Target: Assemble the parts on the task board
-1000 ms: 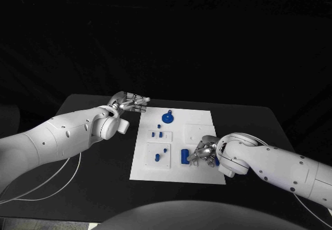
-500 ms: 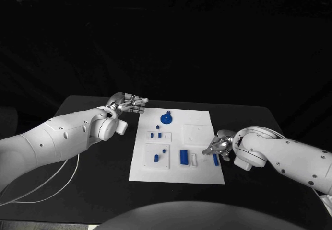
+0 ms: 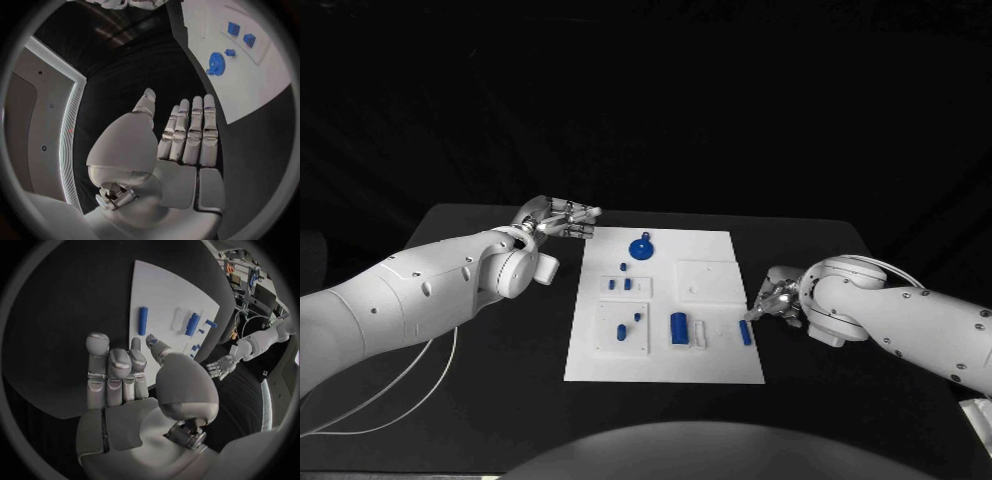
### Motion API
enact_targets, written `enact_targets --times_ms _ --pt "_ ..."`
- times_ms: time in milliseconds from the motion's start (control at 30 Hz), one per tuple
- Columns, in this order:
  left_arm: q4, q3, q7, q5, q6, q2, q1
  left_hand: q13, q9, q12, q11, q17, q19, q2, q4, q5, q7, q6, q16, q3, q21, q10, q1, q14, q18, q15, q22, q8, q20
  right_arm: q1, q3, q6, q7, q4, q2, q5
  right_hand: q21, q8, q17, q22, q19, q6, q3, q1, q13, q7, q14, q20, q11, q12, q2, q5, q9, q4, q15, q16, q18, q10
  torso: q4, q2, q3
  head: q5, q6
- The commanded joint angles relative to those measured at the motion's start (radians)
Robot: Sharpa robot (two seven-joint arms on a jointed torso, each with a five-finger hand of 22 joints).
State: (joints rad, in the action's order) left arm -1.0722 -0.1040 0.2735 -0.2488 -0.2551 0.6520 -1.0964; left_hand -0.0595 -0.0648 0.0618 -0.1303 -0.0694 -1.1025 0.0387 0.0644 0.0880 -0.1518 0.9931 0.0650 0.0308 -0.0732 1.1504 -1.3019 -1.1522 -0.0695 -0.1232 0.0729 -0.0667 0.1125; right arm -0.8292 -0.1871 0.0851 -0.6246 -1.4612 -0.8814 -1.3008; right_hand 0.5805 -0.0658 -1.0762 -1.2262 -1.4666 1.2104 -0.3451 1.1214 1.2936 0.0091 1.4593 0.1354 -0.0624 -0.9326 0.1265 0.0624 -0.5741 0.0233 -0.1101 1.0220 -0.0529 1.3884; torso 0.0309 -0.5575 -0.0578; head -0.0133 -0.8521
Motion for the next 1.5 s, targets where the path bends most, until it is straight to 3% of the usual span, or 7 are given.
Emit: enact_targets --times_ms 33,233,467,967,1133,1333,1500 --pt "-0.002 0.001 0.008 0.006 0.010 -0.002 0.000 -0.002 -0.002 -0.002 0.002 -0.001 0.001 0.000 0.002 -0.001 0.000 0.001 -0.004 0.000 0.002 -0.005 0.006 0.000 -0.009 0.000 0.000 0.001 0.000 0.004 0.000 0.061 -0.014 0.002 0.002 -0.070 0.004 0.002 -0.001 -0.002 -0.045 0.001 0.002 -0.006 0.000 0.004 -0.003 -0.009 0.005 -0.002 0.014 -0.008 -0.003 -0.015 0.006 0.003 -0.004 -0.002 0.0025 0.000 -0.0014 -0.001 -0.001" --pt "-0.002 0.001 0.007 0.006 0.012 -0.002 0.000 -0.001 -0.001 -0.002 0.002 -0.001 0.002 0.000 0.003 -0.001 0.000 0.000 -0.004 0.000 0.003 -0.005 0.007 0.000 -0.009 0.000 0.000 0.002 -0.001 0.017 0.000 0.068 -0.022 0.001 0.013 -0.082 0.003 0.001 -0.003 -0.003 -0.045 0.001 0.024 -0.033 -0.001 0.007 -0.003 -0.007 0.006 0.002 0.040 -0.014 -0.007 -0.063 0.006 0.002 -0.003 -0.002 0.0034 -0.001 -0.0011 0.000 -0.003" --pt "-0.001 0.001 0.006 0.006 0.013 -0.002 0.000 -0.002 -0.001 -0.002 0.001 -0.001 0.002 0.000 0.004 -0.002 -0.001 -0.001 -0.004 0.000 0.003 -0.005 0.008 0.000 -0.009 -0.001 0.000 0.002 0.000 0.027 0.003 0.078 -0.025 0.003 0.024 -0.087 0.001 0.001 -0.009 -0.005 -0.046 0.001 0.053 -0.022 0.002 0.008 -0.002 -0.006 0.006 0.007 0.049 -0.014 -0.023 -0.115 0.006 0.001 -0.001 0.001 0.0028 0.000 -0.0017 0.004 -0.007" --pt "0.001 0.001 0.005 0.006 0.016 -0.005 0.000 -0.002 -0.001 -0.002 0.001 -0.001 0.002 0.000 0.004 -0.002 -0.001 -0.001 -0.004 0.000 0.003 -0.005 0.008 0.000 -0.009 -0.001 0.000 0.002 0.000 0.052 0.015 0.073 -0.032 0.029 0.055 -0.126 -0.002 0.001 -0.010 -0.006 -0.045 0.001 0.040 -0.001 0.002 0.004 -0.001 -0.005 0.005 0.015 0.036 -0.014 -0.041 -0.111 0.005 -0.004 0.001 0.001 0.0024 -0.001 -0.0008 0.007 -0.009" --pt "0.001 0.001 0.004 0.006 0.017 -0.005 0.000 -0.002 -0.001 -0.002 0.001 -0.001 0.002 -0.001 0.006 -0.002 -0.001 -0.003 -0.004 0.001 0.002 -0.005 0.009 0.000 -0.009 -0.001 0.000 0.001 0.000 0.058 0.021 0.066 -0.033 0.038 0.068 -0.137 -0.003 0.002 -0.010 -0.006 -0.045 -0.004 -0.009 0.038 0.003 -0.001 -0.001 -0.004 0.001 0.015 0.011 -0.014 -0.039 -0.074 0.003 -0.006 0.001 0.000 0.0022 -0.001 -0.0008 0.006 -0.010" --pt "0.001 0.001 0.002 0.006 0.018 -0.006 0.000 -0.002 -0.001 -0.002 0.001 -0.001 0.003 -0.002 0.007 -0.002 -0.001 -0.004 -0.004 0.001 0.003 -0.005 0.010 0.000 -0.009 -0.001 0.000 0.002 0.000 0.063 0.028 0.061 -0.034 0.045 0.078 -0.141 -0.002 0.002 -0.007 -0.007 -0.046 -0.016 -0.079 0.054 0.004 0.000 0.000 -0.005 0.001 0.017 -0.040 -0.011 -0.029 0.021 0.004 -0.010 0.004 -0.005 0.0024 0.000 -0.0014 0.007 -0.011" --pt "0.001 0.001 0.001 0.006 0.019 -0.006 0.000 -0.002 -0.001 -0.002 0.001 -0.001 0.003 -0.003 0.008 -0.002 -0.002 -0.005 -0.004 0.001 0.003 -0.005 0.011 0.000 -0.009 -0.001 0.000 0.002 0.000 0.064 0.030 0.060 -0.033 0.047 0.081 -0.135 -0.003 0.000 -0.003 -0.010 -0.045 -0.034 -0.150 -0.013 -0.002 0.006 -0.001 -0.010 0.005 0.021 -0.069 0.113 -0.054 0.138 0.008 -0.010 -0.001 -0.012 0.0027 0.000 -0.0018 0.009 -0.010"
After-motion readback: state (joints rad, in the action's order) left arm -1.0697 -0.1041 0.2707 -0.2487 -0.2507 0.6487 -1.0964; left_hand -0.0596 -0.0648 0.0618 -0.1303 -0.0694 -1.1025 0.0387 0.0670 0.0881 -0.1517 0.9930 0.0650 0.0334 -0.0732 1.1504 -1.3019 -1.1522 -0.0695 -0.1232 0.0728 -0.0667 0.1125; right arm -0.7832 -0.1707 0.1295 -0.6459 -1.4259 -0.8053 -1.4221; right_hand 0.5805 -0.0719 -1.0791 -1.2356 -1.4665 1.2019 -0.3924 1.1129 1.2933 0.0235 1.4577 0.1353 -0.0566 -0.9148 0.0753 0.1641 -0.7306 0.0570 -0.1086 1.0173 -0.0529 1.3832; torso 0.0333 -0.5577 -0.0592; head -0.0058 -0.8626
